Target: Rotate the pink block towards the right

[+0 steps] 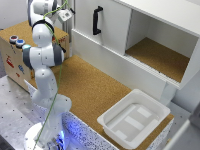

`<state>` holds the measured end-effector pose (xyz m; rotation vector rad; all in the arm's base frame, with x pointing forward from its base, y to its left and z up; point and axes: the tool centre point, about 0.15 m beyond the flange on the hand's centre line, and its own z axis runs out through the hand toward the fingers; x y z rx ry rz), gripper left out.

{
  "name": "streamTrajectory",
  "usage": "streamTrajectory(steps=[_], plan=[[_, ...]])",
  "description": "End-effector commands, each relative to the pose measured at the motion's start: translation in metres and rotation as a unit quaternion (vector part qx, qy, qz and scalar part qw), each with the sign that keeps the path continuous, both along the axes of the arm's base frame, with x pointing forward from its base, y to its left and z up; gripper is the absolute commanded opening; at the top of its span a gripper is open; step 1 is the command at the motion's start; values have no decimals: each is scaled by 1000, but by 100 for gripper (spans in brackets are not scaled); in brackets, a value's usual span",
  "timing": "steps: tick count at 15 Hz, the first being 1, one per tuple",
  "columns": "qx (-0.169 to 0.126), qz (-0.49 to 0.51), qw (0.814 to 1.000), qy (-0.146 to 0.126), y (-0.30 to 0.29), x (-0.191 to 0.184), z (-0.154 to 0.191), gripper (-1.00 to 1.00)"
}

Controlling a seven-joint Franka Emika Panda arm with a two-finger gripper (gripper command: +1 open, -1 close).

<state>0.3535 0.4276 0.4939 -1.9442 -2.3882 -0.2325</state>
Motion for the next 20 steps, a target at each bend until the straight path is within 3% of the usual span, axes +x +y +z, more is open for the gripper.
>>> streamTrajectory(steps=[1,9,10,15,18,20], plan=[[-78,-10,997,28,43,44,-28,100],[-96,-20,995,23,50,48,-50,100],[-99,-17,995,14,49,45,-51,-100],[-116,-12,993,8,35,40,-58,-100],[-112,-20,993,9,32,36,-55,-100],[-105,-44,994,-4,31,33,-47,-100]])
